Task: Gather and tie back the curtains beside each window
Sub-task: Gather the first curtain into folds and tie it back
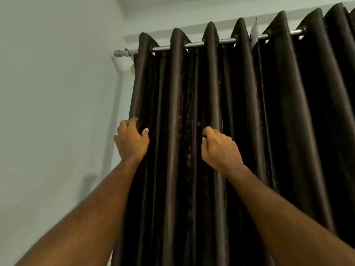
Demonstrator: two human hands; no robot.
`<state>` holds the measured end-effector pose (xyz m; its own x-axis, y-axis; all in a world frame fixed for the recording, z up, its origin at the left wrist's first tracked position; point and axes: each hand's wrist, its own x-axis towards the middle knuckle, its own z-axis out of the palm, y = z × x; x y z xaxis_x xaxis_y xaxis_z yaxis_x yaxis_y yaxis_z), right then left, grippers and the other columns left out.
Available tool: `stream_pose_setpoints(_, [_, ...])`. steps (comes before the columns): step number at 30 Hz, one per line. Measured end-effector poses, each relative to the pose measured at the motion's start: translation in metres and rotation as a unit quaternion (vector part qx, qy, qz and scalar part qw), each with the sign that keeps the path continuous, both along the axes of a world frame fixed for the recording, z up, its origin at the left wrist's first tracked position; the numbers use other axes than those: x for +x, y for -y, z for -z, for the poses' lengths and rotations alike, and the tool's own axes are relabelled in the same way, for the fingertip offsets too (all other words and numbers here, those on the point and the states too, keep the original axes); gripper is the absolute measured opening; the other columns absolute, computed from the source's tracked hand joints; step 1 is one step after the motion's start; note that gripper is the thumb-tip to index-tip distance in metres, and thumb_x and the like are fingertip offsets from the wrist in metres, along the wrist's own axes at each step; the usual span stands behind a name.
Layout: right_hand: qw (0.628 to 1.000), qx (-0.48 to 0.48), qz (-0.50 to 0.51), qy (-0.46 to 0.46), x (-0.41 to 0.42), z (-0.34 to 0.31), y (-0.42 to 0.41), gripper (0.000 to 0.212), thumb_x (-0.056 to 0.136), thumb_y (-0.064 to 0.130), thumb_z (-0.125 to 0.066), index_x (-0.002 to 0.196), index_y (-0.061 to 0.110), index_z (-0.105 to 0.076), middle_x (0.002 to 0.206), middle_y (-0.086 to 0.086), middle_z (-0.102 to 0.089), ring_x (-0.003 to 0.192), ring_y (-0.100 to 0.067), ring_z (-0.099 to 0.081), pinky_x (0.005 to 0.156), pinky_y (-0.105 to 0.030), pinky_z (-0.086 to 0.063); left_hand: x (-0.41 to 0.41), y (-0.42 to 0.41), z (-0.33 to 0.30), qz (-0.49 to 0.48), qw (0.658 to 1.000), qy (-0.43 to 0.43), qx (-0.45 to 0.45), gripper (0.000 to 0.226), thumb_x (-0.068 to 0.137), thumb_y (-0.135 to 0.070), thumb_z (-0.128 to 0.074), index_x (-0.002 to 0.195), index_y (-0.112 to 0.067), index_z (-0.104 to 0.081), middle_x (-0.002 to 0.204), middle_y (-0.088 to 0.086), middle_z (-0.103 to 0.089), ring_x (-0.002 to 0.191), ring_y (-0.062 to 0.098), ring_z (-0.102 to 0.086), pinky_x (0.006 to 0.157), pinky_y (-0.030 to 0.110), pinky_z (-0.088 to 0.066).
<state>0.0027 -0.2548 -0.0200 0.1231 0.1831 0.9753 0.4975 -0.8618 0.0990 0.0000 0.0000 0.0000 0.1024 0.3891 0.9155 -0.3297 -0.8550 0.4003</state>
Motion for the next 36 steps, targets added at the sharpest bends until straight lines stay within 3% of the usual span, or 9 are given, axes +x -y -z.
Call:
stream_pose_setpoints(7, [0.999,0.045,0.006,-0.029,0.016,-0.028,-0.055,0.024,0.103,0.04,-0.05,0.109,0.017,-0.054,0.096,0.002,-0.057,0.081,-0.018,-0.061,0.07,-0.038,-0.056,0.04,-0.038,-0.023,0.107,0.991,-0.049,-0.061,0.061,0.092,-0.035,-0.071,0.146,-0.017,-0.048,0.134,0.011,-0.06,0.121,0.032,-0.06,0.104,0.051,-0.049])
stream_pose_setpoints(13, [0.997,0.058,0.008,-0.05,0.032,-0.036,-0.082,0.035,0.101,0.044,-0.052,0.122,0.017,-0.053,0.11,-0.001,-0.06,0.093,-0.021,-0.063,0.078,-0.04,-0.056,0.065,-0.044,-0.021,0.115,0.984,-0.069,-0.114,0.071,0.094,-0.039,-0.07,0.152,-0.016,-0.037,0.142,0.013,-0.055,0.129,0.036,-0.054,0.106,0.054,-0.046])
stream_pose_setpoints(19, [0.996,0.084,0.007,-0.005,0.051,-0.045,-0.07,0.02,0.1,0.032,-0.054,0.111,0.015,-0.054,0.102,0.0,-0.058,0.087,-0.019,-0.061,0.069,-0.031,-0.049,0.085,-0.047,-0.005,0.08,0.994,-0.012,-0.076,0.044,0.096,-0.04,-0.062,0.134,-0.019,-0.054,0.104,0.005,-0.07,0.093,0.026,-0.065,0.081,0.042,-0.051])
stream_pose_setpoints(24, [0.997,0.073,0.009,0.024,0.067,-0.062,-0.053,0.025,0.1,0.041,-0.053,0.106,0.017,-0.053,0.095,0.002,-0.054,0.081,-0.017,-0.06,0.067,-0.03,-0.05,0.09,-0.048,-0.012,0.069,0.99,0.028,-0.117,0.049,0.097,-0.044,-0.059,0.139,-0.018,-0.055,0.106,0.006,-0.073,0.103,0.032,-0.066,0.096,0.052,-0.052])
stream_pose_setpoints(27, [0.997,0.078,-0.022,0.018,0.065,-0.071,-0.06,0.031,0.101,0.047,-0.051,0.106,0.017,-0.055,0.096,0.001,-0.057,0.081,-0.017,-0.059,0.069,-0.033,-0.053,0.087,-0.047,-0.025,0.061,0.992,0.039,-0.103,0.043,0.096,-0.045,-0.06,0.13,-0.019,-0.062,0.105,0.004,-0.074,0.098,0.029,-0.067,0.092,0.05,-0.053])
stream_pose_setpoints(32, [0.998,0.055,-0.043,0.005,0.063,-0.081,-0.082,0.036,0.101,0.051,-0.049,0.112,0.017,-0.055,0.102,0.002,-0.055,0.085,-0.015,-0.057,0.069,-0.029,-0.046,0.087,-0.06,-0.055,0.062,0.996,0.013,-0.069,0.052,0.092,-0.054,-0.063,0.132,-0.021,-0.061,0.107,0.002,-0.074,0.096,0.029,-0.069,0.089,0.048,-0.056])
stream_pose_setpoints(36, [0.997,0.06,-0.045,-0.014,0.06,-0.096,-0.093,0.055,0.098,0.06,-0.049,0.128,0.013,-0.051,0.118,-0.006,-0.057,0.1,-0.022,-0.06,0.078,-0.032,-0.049,0.092,-0.053,-0.082,0.063,0.997,0.03,-0.043,0.031,0.095,-0.046,-0.062,0.11,-0.02,-0.069,0.09,0.0,-0.071,0.078,0.023,-0.06,0.073,0.035,-0.048])
